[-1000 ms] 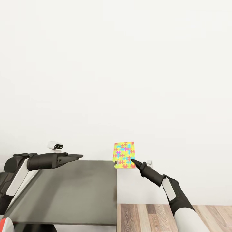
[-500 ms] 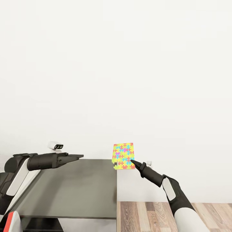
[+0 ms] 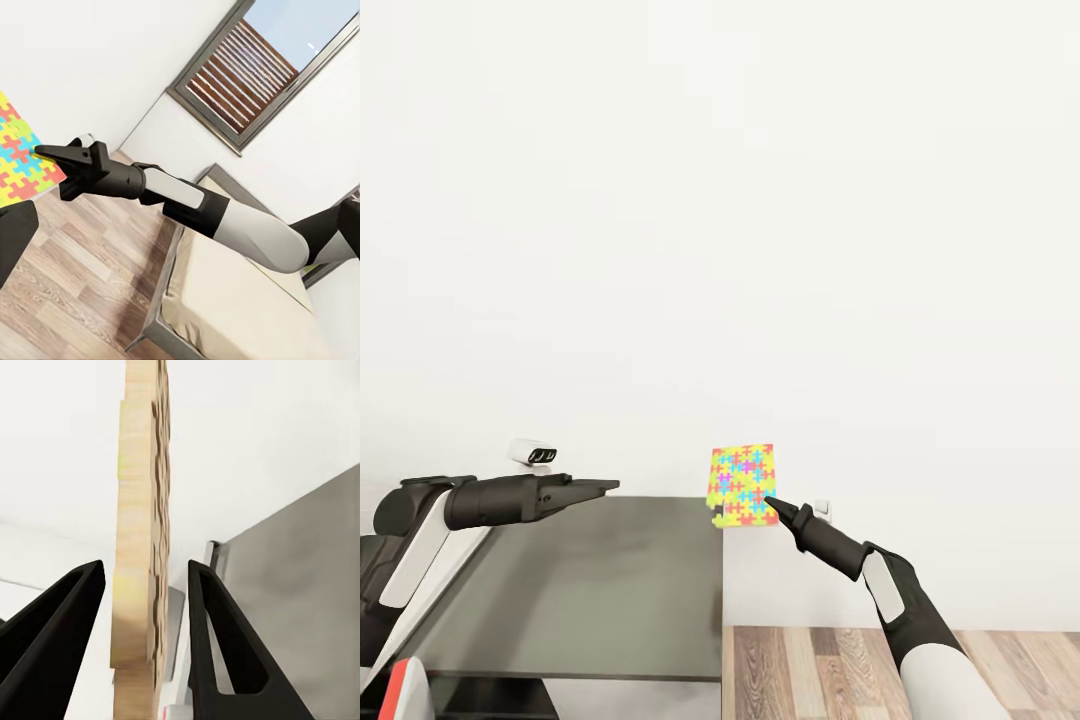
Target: Put all the toys in the child's room - the three board games (two on the bed and one on the table), the two jigsaw puzzles on the table, and the tennis ball on the table - inside the toy box on the table in the child's room.
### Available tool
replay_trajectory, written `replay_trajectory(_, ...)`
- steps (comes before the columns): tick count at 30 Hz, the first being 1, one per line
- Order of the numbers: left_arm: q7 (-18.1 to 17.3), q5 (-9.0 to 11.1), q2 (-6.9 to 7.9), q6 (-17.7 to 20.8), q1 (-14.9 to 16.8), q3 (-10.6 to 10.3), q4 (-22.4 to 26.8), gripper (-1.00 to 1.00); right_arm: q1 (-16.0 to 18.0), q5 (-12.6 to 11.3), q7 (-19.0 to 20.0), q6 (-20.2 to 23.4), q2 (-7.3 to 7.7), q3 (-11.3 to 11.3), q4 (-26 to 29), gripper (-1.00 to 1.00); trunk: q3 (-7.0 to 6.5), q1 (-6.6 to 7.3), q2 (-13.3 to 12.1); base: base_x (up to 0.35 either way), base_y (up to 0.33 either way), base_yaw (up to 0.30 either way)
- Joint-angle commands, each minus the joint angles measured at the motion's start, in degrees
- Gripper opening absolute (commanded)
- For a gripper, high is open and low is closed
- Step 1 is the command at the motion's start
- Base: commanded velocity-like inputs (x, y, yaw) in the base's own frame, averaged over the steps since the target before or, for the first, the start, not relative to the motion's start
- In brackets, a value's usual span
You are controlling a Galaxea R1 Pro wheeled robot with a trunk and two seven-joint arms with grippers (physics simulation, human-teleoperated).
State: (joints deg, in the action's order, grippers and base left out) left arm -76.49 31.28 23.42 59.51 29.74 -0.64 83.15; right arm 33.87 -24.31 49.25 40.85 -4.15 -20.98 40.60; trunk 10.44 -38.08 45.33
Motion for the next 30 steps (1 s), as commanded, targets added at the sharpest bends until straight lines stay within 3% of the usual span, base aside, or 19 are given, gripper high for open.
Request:
replay_trajectory(1, 0.0, 0.2, 0.04, 0.5, 0.1, -0.1, 0.0, 1.0, 0.1, 0.0, 0.1, 0.3, -0.06, -0.3, 0.0, -1.0, -0.1, 0.21, -0.3, 0.0, 0.0, 0.0)
replay_trajectory(17, 0.0, 0.0, 0.01, 0.5, 0.1, -0.4, 0.0, 1.0, 0.1, 0.0, -0.1, -0.3, -0.07, -0.2, -0.2, -1.0, -2.97, 3.73, -6.8, 0.0, 0.0, 0.0)
replay_trajectory(21, 0.0, 0.0, -0.01, 0.5, 0.1, -0.4, 0.0, 1.0, 0.1, 0.0, -1.7, -0.4, -0.1, -0.2, -0.2, -1.0, -3.69, 4.61, -8.4, 0.0, 0.0, 0.0)
replay_trajectory(30, 0.1, 0.0, -0.03, 0.5, 0.1, -0.4, 0.0, 1.0, 0.1, 0.2, -4.3, -0.1, -1.61, 0.6, 0.0, -1.0, -5.3, 6.58, -12.0, 0.0, 0.0, 0.0)
